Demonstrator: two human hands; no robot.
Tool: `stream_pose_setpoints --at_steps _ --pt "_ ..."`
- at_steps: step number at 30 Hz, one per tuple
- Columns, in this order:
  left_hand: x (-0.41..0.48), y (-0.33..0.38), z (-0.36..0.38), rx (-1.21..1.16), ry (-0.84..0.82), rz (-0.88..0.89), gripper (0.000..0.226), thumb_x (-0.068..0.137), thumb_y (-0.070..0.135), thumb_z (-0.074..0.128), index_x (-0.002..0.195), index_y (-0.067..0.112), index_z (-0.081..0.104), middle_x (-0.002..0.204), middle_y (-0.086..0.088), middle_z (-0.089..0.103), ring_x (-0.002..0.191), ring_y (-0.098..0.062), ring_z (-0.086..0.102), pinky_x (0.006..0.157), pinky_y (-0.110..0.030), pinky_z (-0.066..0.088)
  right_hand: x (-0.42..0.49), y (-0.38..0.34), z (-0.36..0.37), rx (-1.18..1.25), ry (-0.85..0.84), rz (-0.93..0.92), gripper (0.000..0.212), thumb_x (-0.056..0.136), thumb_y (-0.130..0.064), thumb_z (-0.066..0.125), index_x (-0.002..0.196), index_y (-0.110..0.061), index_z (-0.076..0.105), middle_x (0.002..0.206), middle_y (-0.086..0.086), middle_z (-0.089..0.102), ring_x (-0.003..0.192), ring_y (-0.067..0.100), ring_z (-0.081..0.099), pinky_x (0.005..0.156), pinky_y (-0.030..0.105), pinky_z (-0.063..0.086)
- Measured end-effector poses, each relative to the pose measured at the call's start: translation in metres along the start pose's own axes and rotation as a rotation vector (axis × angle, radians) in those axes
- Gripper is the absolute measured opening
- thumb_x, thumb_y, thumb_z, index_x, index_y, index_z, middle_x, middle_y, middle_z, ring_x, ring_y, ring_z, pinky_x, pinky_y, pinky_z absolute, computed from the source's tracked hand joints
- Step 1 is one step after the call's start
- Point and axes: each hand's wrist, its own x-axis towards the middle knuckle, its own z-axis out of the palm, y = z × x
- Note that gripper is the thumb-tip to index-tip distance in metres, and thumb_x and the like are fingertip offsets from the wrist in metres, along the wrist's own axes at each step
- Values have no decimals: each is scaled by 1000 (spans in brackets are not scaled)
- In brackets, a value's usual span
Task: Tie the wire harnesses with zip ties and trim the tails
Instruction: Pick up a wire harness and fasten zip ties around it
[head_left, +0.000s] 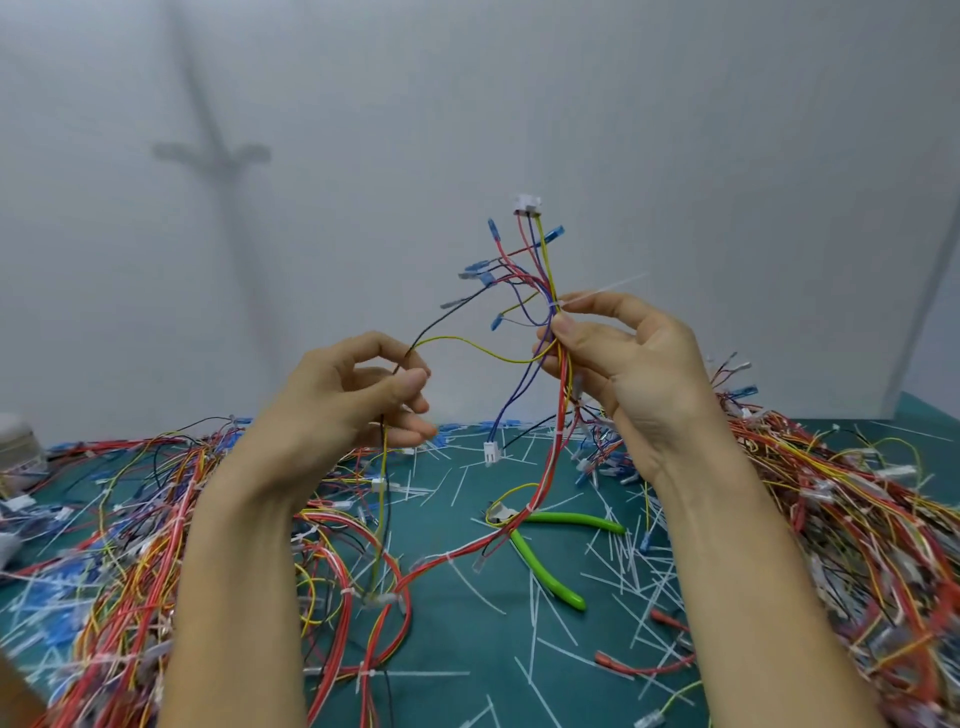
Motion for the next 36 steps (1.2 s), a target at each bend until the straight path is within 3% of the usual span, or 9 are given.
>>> stream_pose_setpoints --at_steps 8,12,15,18,20,22,25,30,36 --pt "-5 -5 -12 -119 -188 7 32 87 14 61 118 15 68 112 -8 74 101 -24 72 79 -24 58 -1 -4 -3 61 76 -57 11 87 0 69 95 -7 67 73 4 75 70 19 73 65 24 58" --pt "3 -2 6 289 -57 -83 30 97 2 54 119 21 64 110 -2 75 92 -17 73 87 -34 58 -4 -7 4 43 70 -67 13 84 -4 73 94 -10 67 76 6 76 72 21 73 73 32 62" --pt "7 3 23 761 17 -63 41 96 25 59 136 23 50 137 -1 58 115 -17 61 102 -37 46 -6 -7 10 20 55 -48 15 82 -5 75 93 -13 68 79 9 77 77 24 74 79 38 56" --pt "4 11 38 956 272 58 43 90 46 61 124 22 49 128 -3 50 108 -25 56 82 -36 43 -8 -6 16 26 51 -28 16 80 -3 76 90 -14 68 78 10 76 79 26 72 77 39 51" --pt "4 17 41 783 361 223 22 86 46 65 92 26 56 95 8 59 84 -17 60 65 -30 42 -9 -7 18 44 38 -14 15 83 -3 74 91 -13 67 80 9 77 83 28 72 76 36 54" --pt "4 22 42 527 122 151 27 81 51 70 78 25 66 72 9 68 72 -9 67 62 -27 51 -9 -8 19 78 -5 -3 15 88 -2 68 98 -12 65 90 9 77 94 29 74 78 32 58" --pt "3 19 46 384 -186 51 23 78 45 77 90 25 77 80 5 76 78 -7 73 78 -32 59 -11 -10 20 225 -156 47 24 96 1 55 119 -4 56 110 15 74 104 28 71 88 31 58" --pt "8 13 42 94 -50 88 3 81 3 74 83 6 75 76 -13 75 71 -22 75 67 -29 60 -10 -16 14 336 -298 91 31 97 0 48 127 4 53 117 19 70 110 28 69 97 34 53" --pt "5 12 28 -118 -9 64 14 67 16 74 78 8 73 75 -13 75 70 -22 74 63 -28 60 -3 -18 -9 -171 -131 -116 17 92 -6 63 106 -10 71 97 6 77 91 11 72 71 20 54"
